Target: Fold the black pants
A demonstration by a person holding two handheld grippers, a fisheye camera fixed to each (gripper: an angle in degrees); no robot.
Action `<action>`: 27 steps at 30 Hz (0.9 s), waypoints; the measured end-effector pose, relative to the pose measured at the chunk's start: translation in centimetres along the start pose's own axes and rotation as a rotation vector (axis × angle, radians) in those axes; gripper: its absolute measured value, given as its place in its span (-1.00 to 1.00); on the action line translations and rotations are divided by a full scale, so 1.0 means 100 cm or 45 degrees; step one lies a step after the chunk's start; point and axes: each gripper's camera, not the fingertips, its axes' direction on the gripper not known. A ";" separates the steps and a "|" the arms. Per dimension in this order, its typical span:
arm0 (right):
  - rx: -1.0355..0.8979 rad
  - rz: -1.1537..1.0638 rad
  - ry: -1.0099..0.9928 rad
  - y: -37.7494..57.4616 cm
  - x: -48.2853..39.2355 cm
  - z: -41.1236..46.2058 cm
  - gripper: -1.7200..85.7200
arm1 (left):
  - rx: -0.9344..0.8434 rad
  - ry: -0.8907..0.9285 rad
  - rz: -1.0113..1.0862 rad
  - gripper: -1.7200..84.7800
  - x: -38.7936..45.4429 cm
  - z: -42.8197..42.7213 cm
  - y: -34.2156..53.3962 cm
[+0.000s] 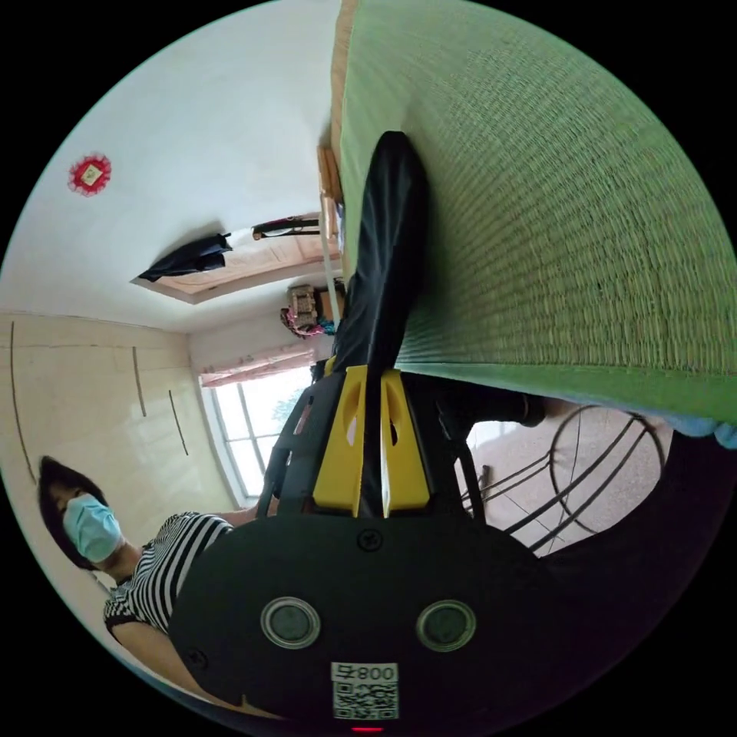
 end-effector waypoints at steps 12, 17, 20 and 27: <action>0.276 -0.343 -0.112 0.005 -0.265 -0.160 -0.94 | -0.163 0.115 0.342 -0.85 0.112 0.239 0.019; 0.457 -0.552 -0.103 0.010 -0.405 -0.283 -0.94 | -0.341 0.258 0.567 -0.85 0.205 0.402 0.031; 0.595 -0.703 -0.072 0.024 -0.505 -0.375 -0.94 | -0.443 0.358 0.743 -0.86 0.276 0.503 0.051; 1.016 -1.063 0.090 0.124 -0.736 -0.600 -0.93 | -0.664 0.623 1.102 -0.85 0.419 0.726 0.139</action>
